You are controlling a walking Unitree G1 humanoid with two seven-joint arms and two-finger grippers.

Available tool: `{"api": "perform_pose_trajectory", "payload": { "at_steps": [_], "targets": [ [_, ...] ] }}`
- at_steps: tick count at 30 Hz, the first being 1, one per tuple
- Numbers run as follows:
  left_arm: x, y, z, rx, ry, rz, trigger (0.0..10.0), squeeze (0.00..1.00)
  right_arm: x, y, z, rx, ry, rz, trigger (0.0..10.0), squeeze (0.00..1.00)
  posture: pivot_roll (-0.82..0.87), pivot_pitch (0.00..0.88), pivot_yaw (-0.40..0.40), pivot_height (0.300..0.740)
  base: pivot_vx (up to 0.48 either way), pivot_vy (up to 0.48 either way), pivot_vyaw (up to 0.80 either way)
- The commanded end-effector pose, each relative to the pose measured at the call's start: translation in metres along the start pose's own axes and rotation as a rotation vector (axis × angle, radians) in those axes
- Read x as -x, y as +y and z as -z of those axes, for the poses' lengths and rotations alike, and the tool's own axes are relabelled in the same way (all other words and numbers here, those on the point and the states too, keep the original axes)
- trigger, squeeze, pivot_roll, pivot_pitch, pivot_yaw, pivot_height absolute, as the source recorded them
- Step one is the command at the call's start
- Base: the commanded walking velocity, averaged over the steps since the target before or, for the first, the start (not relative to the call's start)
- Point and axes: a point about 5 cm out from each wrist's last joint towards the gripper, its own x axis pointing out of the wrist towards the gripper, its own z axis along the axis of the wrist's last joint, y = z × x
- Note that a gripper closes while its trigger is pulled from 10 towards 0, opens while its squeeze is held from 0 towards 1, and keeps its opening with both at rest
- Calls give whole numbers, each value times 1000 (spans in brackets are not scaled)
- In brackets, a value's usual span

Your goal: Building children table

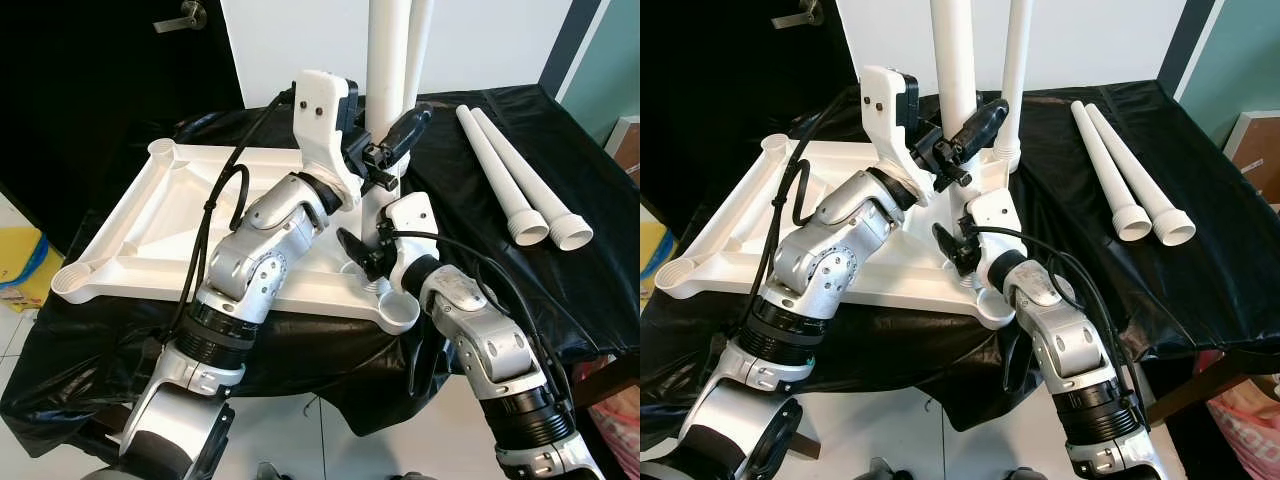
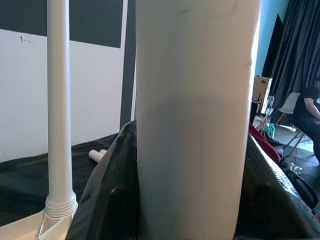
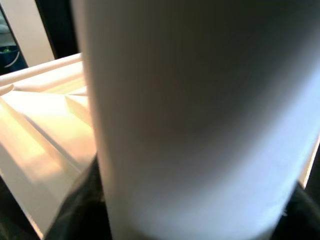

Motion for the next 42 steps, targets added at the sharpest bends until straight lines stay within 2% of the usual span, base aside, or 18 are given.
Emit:
{"api": "perform_pose_trajectory", "payload": {
  "at_steps": [1,9,10,14,15,18,21,22,24,25,29,32,35,38,42],
  "targets": [
    [-6,-25,-9,15,-67,229,10000,0,0,3,4,-28,20,5,0,0,-132,81,48,740,0,0,0],
    [-6,-25,-7,15,-65,233,10000,0,-2,-2,2,-43,10,61,0,0,-135,70,48,740,0,0,0],
    [-5,-25,-7,20,-65,242,10000,0,-2,-3,2,-49,14,75,10000,0,-134,66,47,740,0,0,0],
    [-4,-26,-7,39,-69,258,10000,0,-3,-5,2,-58,16,96,10000,0,-135,63,49,740,0,0,0],
    [-4,-25,-7,56,-73,254,10000,1000,-4,-5,2,-68,15,108,10000,0,-135,61,49,740,0,0,0],
    [-2,-23,-8,85,-89,243,10000,1000,-4,-9,1,-110,7,161,10000,0,-137,56,51,740,0,0,0],
    [-1,-20,-9,73,-93,213,10000,1000,-4,-12,2,-143,2,209,10000,0,-138,55,52,740,0,0,0],
    [-1,-18,-9,60,-91,196,10000,200,-4,-14,2,-154,0,228,10000,0,-137,54,51,740,0,0,0],
    [0,-17,-9,51,-90,185,10000,200,-3,-17,3,-165,-4,251,10000,0,-136,54,49,740,0,0,0],
    [0,-15,-9,46,-94,162,10000,0,-2,-20,3,-182,-8,289,10000,0,-137,56,50,740,0,0,0],
    [3,-9,-9,32,-103,109,10000,0,0,-27,4,-197,-18,348,10000,0,-138,56,51,740,0,0,0],
    [14,2,-1,-13,-65,40,10000,0,4,-31,6,-167,-29,394,10000,0,-140,57,56,740,0,0,0],
    [22,5,8,-34,-22,11,10000,0,7,-31,7,-160,-37,407,10000,0,-139,57,57,740,0,0,0],
    [26,6,11,-35,-10,-2,10000,0,9,-31,6,-142,-50,411,10000,0,-138,59,59,740,0,0,0],
    [37,7,23,-7,35,-52,10000,0,16,-26,5,-101,-89,422,10000,0,-133,61,57,740,0,0,0]
  ]
}}
